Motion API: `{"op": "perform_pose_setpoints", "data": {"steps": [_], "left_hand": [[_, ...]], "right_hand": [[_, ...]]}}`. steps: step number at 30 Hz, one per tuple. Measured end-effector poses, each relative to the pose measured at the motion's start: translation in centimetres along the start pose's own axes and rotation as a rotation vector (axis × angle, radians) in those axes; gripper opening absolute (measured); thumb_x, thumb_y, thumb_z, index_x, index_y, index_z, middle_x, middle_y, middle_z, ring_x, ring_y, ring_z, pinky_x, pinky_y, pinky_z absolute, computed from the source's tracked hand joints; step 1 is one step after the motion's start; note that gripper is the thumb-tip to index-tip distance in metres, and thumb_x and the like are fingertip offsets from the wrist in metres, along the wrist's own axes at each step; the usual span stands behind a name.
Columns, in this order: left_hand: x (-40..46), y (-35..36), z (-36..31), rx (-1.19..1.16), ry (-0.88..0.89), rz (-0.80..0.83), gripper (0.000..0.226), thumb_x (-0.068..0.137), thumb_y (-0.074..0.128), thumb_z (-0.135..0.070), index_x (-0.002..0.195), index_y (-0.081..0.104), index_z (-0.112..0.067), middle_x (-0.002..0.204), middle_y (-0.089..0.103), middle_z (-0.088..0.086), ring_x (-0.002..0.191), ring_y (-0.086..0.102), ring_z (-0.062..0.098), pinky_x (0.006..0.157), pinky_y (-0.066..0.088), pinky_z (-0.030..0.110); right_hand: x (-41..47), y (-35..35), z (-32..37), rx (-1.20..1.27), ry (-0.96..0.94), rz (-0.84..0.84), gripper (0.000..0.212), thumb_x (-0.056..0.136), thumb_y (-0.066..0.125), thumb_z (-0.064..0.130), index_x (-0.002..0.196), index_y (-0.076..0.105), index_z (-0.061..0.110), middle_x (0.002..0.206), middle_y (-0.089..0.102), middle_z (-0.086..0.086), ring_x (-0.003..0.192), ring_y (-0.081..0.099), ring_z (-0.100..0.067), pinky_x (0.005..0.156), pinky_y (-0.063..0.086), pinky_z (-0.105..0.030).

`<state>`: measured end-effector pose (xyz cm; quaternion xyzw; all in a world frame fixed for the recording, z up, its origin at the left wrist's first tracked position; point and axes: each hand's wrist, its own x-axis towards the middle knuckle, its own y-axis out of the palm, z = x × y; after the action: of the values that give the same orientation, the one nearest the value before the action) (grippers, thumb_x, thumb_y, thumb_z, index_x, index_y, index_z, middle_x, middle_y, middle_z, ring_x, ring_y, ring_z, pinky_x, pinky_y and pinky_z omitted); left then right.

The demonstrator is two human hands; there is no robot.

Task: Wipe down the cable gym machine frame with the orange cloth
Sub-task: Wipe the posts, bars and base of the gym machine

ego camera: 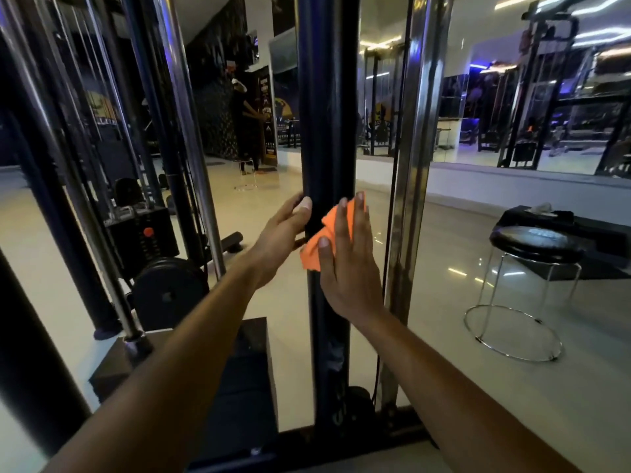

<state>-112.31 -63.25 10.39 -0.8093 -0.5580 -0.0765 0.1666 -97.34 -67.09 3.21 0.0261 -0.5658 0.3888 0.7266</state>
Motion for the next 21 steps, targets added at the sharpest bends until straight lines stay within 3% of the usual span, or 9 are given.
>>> {"op": "perform_pose_setpoints", "data": {"steps": [4,8,11,14,17,21], "left_hand": [[0.6,-0.3,1.0,0.012,0.015,-0.006,0.068,0.104,0.052,-0.068,0.163,0.037,-0.039,0.161,0.051,-0.008,0.144,0.054,0.018,0.118,0.047,0.051],[-0.6,1.0,2.2,0.020,0.042,-0.012,0.046,0.113,0.039,-0.055,0.156,0.048,-0.040,0.147,0.062,-0.019,0.136,0.058,0.004,0.103,0.048,0.026],[-1.2,1.9,2.7,0.003,0.046,-0.047,0.044,0.114,0.037,-0.053,0.155,0.047,-0.041,0.144,0.061,-0.024,0.136,0.056,0.001,0.103,0.045,0.021],[-0.5,1.9,3.9,-0.021,0.075,-0.050,0.044,0.113,0.037,-0.056,0.154,0.047,-0.043,0.147,0.061,-0.021,0.138,0.056,0.004,0.111,0.045,0.029],[-0.5,2.0,6.3,-0.036,0.065,-0.015,0.061,0.110,0.035,-0.065,0.164,0.036,-0.038,0.160,0.053,-0.010,0.146,0.051,0.014,0.117,0.042,0.038],[-1.8,2.6,10.6,-0.026,0.014,0.028,0.051,0.115,0.033,-0.056,0.161,0.043,-0.035,0.154,0.059,-0.010,0.142,0.055,0.014,0.122,0.039,0.049]], "right_hand": [[0.4,0.9,-0.4,-0.056,-0.032,-0.055,0.068,0.118,0.042,0.036,0.174,0.010,0.018,0.182,-0.011,-0.006,0.168,-0.005,-0.031,0.123,0.039,-0.047],[-7.5,3.8,-3.4,-0.130,-0.037,0.035,0.070,0.116,0.044,0.040,0.173,0.006,0.022,0.182,-0.008,-0.007,0.168,0.002,-0.036,0.113,0.053,-0.057],[-9.9,4.9,-4.6,-0.058,-0.003,0.054,0.071,0.116,0.043,0.042,0.173,0.005,0.022,0.182,-0.011,-0.005,0.168,0.007,-0.035,0.104,0.059,-0.057],[-7.2,5.1,-3.4,0.028,0.028,-0.048,0.068,0.117,0.043,0.036,0.173,0.010,0.018,0.182,-0.013,-0.007,0.168,0.004,-0.033,0.102,0.060,-0.056],[-6.9,6.4,-3.9,0.003,-0.004,-0.135,0.065,0.117,0.044,0.034,0.172,0.013,0.019,0.181,-0.007,-0.008,0.168,0.004,-0.035,0.115,0.051,-0.057],[-14.8,8.5,-6.6,-0.031,0.011,0.015,0.069,0.117,0.042,0.039,0.172,0.001,0.027,0.182,-0.011,-0.005,0.167,0.008,-0.039,0.113,0.051,-0.062]]}}
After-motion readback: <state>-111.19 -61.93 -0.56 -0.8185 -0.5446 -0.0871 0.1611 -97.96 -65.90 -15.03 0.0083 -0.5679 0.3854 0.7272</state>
